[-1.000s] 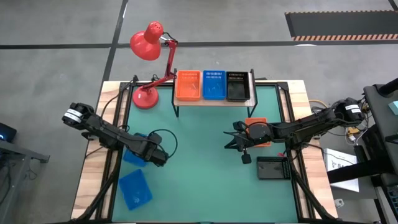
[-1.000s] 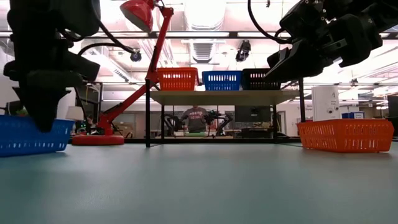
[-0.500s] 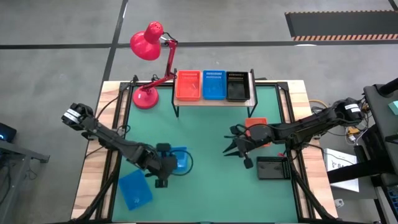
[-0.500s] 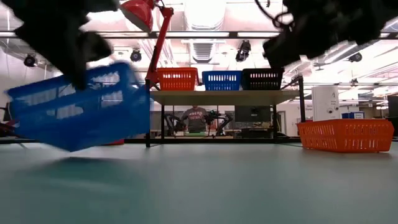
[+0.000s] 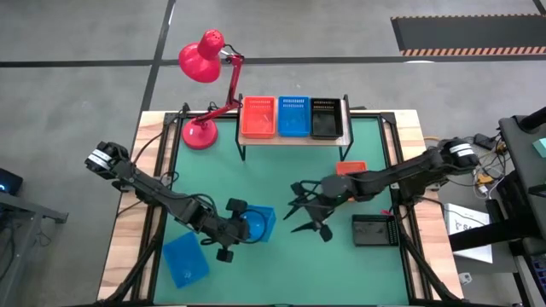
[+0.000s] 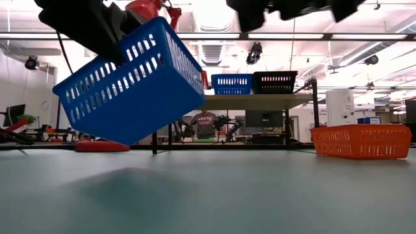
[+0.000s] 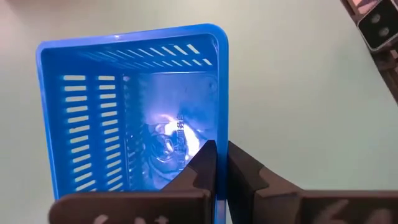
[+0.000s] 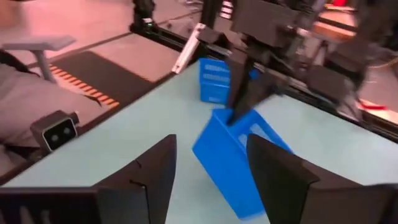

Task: Stack baskets on shelf by color
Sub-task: Stack the top blue bin on the other blue bin on the shelf

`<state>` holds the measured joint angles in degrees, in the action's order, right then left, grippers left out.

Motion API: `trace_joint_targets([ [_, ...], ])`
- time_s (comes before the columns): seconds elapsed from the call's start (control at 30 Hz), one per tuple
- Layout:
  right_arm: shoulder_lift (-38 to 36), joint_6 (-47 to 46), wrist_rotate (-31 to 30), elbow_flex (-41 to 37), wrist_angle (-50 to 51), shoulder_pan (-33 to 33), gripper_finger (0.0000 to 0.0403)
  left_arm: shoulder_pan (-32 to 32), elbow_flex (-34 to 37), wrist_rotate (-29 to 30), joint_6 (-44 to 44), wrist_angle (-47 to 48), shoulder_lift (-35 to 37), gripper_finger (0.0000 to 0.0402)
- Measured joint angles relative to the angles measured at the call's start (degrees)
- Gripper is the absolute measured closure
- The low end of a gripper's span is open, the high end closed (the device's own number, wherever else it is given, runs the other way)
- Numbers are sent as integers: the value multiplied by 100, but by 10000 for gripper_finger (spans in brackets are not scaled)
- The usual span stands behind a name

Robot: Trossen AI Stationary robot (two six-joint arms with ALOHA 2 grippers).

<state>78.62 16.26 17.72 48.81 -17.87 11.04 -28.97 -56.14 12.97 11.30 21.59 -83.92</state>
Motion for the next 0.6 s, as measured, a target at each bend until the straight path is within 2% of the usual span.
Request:
trace_joint_targets([
  [0.27, 1210, 342, 291, 1261, 901, -149, 206, 0, 28, -2, -176, -9, 0, 401],
  [0.37, 1613, 406, 613, 1721, 1252, -236, 206, 0, 28, -2, -176, -16, 0, 401],
  [0.6, 2251, 739, 839, 2456, 2079, -342, 206, -9, 28, -57, -517, -142, 0, 401],
])
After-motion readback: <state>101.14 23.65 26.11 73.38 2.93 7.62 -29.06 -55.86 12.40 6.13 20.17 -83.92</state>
